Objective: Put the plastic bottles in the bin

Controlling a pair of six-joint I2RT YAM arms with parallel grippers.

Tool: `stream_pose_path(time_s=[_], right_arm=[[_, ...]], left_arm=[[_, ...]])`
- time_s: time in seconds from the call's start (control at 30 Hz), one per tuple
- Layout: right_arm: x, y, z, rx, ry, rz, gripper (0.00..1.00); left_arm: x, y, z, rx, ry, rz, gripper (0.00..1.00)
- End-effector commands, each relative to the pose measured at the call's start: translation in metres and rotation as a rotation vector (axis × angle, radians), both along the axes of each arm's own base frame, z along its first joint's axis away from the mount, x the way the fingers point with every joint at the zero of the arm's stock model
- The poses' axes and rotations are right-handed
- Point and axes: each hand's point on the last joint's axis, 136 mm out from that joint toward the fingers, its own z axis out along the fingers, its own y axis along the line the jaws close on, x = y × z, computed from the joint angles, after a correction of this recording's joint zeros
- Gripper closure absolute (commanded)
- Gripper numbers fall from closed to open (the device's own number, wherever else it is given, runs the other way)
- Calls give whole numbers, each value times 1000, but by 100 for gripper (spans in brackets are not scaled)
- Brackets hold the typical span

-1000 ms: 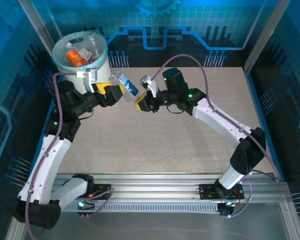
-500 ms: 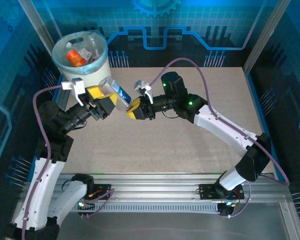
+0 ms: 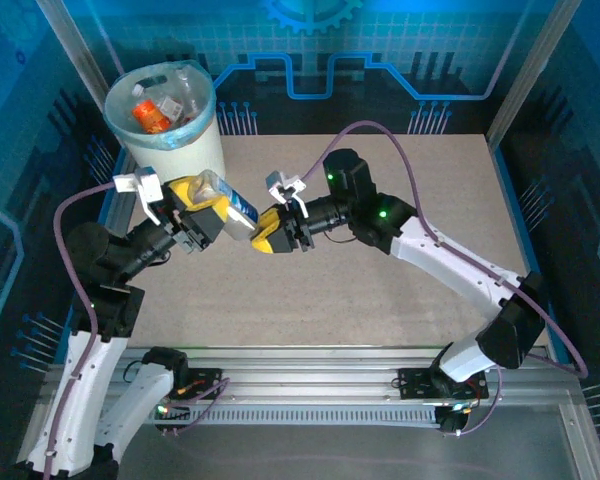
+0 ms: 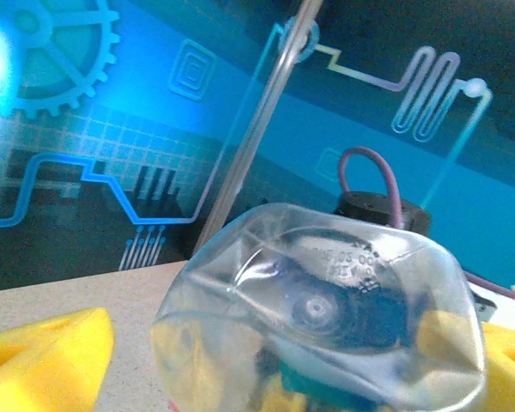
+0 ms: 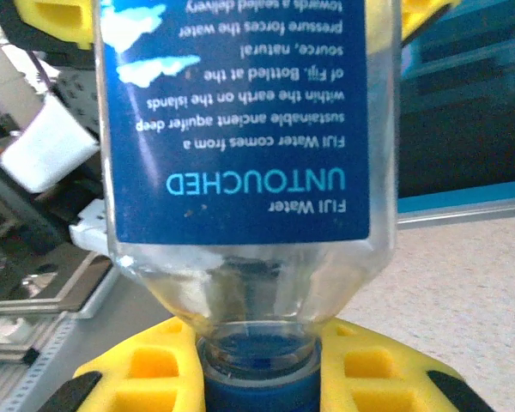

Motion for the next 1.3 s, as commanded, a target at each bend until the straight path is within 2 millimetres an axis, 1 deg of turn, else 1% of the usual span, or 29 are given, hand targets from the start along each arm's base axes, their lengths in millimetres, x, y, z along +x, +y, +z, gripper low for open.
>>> stream_pose_path(time_s=[0.0, 0.1, 0.2, 0.37, 0.47, 0.53, 0.57, 0.67, 0.77, 0.87, 0.9, 0.93, 1.07, 1.2, 1.27], right_arm=[[-31, 0, 24, 67, -25, 169, 86], [-35, 3, 19, 43, -25, 184, 86], [-34, 4, 17, 30, -23, 172, 84], [-29, 5, 13, 8, -30, 135, 80], [-27, 5, 12, 0, -38, 109, 72], [-22, 5, 10, -13, -45, 75, 70], [-20, 4, 8, -21, -47, 61, 67], [-19, 3, 6, -31, -49, 44, 61], [-13, 2, 3, -47, -56, -3, 39], [3, 0, -5, -92, -70, -109, 22], [7, -1, -7, -106, -72, -139, 4], [12, -3, -9, -120, -77, -177, 0], [27, -9, -17, -163, -96, -295, 0], [41, -13, -19, -202, -108, -375, 0], [48, -13, -16, -210, -115, -402, 0]], left_arm=[[-10, -7, 4, -4, -31, -67, 11], [-16, -10, 5, -3, -42, -100, 15], [-19, -10, 8, -9, -53, -101, 19], [-17, -8, 9, -13, -54, -88, 32], [-16, -7, 7, -16, -49, -80, 40], [-14, -7, 7, -20, -46, -73, 40], [-14, -6, 6, -21, -45, -65, 41], [-11, -2, 6, -26, -43, -36, 43], [-6, 4, 6, -34, -40, 16, 44], [1, 15, 6, -48, -32, 97, 44], [3, 20, 7, -52, -31, 133, 44], [7, 25, 7, -55, -25, 172, 44], [21, 46, 8, -55, 3, 320, 44], [42, 68, 9, -38, 54, 473, 43], [53, 78, 10, -25, 84, 542, 43]])
